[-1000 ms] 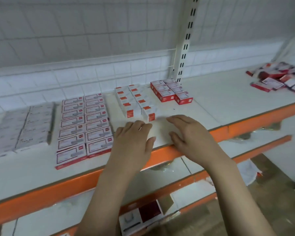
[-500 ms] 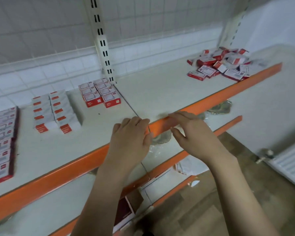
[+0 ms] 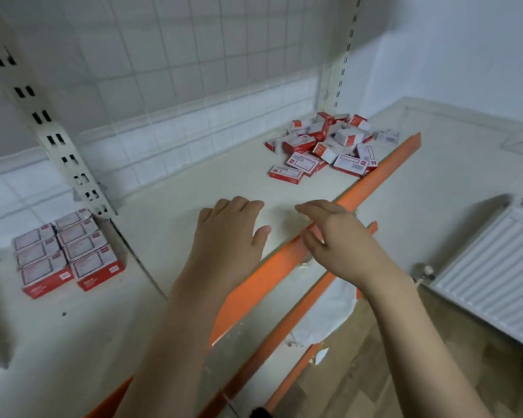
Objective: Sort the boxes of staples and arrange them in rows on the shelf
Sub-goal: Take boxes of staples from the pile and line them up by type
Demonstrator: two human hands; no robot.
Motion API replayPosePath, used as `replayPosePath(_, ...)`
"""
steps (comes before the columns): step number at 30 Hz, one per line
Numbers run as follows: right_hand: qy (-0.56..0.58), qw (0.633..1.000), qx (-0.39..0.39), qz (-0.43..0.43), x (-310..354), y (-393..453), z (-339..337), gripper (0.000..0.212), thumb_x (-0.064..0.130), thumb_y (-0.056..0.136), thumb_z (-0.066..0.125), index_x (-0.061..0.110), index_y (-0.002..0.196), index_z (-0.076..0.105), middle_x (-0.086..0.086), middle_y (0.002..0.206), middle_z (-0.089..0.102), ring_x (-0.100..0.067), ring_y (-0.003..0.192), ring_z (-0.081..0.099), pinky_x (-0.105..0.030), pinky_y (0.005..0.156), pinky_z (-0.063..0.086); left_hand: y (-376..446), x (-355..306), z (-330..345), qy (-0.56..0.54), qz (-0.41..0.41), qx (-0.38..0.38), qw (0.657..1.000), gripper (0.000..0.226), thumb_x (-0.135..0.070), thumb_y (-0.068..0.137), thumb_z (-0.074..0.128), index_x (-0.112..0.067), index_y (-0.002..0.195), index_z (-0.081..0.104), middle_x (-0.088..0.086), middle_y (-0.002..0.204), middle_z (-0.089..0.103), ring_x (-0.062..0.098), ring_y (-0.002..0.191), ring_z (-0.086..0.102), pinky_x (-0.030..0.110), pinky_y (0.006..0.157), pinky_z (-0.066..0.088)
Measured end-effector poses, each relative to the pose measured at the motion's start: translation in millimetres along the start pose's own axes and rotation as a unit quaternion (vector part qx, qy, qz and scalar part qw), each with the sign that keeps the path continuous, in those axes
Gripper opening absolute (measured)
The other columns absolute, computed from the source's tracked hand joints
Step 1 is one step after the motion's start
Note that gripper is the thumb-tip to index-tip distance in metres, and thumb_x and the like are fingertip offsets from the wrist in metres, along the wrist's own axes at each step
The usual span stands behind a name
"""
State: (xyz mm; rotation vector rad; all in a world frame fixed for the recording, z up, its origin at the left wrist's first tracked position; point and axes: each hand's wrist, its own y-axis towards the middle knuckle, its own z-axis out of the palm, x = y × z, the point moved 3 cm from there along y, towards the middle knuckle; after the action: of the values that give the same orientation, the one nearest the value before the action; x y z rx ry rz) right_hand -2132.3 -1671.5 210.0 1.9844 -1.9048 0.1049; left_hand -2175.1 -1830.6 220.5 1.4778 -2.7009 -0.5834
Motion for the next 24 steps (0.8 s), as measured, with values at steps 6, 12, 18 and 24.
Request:
replayPosePath(6,-0.013,0.999,-0.005,0.029,-33,24,-2,0.045,0.019,0.093,0.048,0.014,0.138,0.042,0.0,0.137,0.047,-0.019,0.127,0.041,-0.026,0.1,0.032,64,-4,17,0.027,0.038,0.042,0.998,0.048,-0.038,0.096,0.041,-0.02,0.14,0.035,-0.001,0.138,0.044,0.022,0.124,0.04,0.034,0.098,0.03)
replayPosePath(12,-0.007,0.999,-0.002,0.036,-65,47,-3,0.046,0.018,0.092,0.048,0.014,0.138,0.042,0.0,0.137,0.047,-0.02,0.126,0.041,-0.03,0.104,0.034,135,-5,50,0.012,0.055,0.131,0.99,0.047,-0.02,0.094,0.045,-0.013,0.139,0.037,0.006,0.134,0.047,0.023,0.12,0.045,0.035,0.099,0.038)
replayPosePath(18,-0.012,0.999,0.002,0.035,-102,57,-7,0.046,0.018,0.091,0.05,0.013,0.136,0.045,-0.002,0.133,0.05,-0.023,0.124,0.045,-0.036,0.104,0.037,189,-4,88,-0.013,0.028,0.192,0.981,0.041,-0.014,0.09,0.05,-0.012,0.131,0.045,0.008,0.121,0.055,0.023,0.106,0.056,0.03,0.087,0.049)
replayPosePath(24,-0.02,0.999,0.003,0.035,-130,57,-10,0.046,0.019,0.091,0.049,0.014,0.137,0.043,0.0,0.133,0.049,-0.022,0.122,0.045,-0.033,0.102,0.038,207,2,111,0.013,0.023,0.215,0.976,0.034,-0.019,0.087,0.049,-0.012,0.12,0.054,0.007,0.104,0.055,0.019,0.094,0.055,0.028,0.075,0.047)
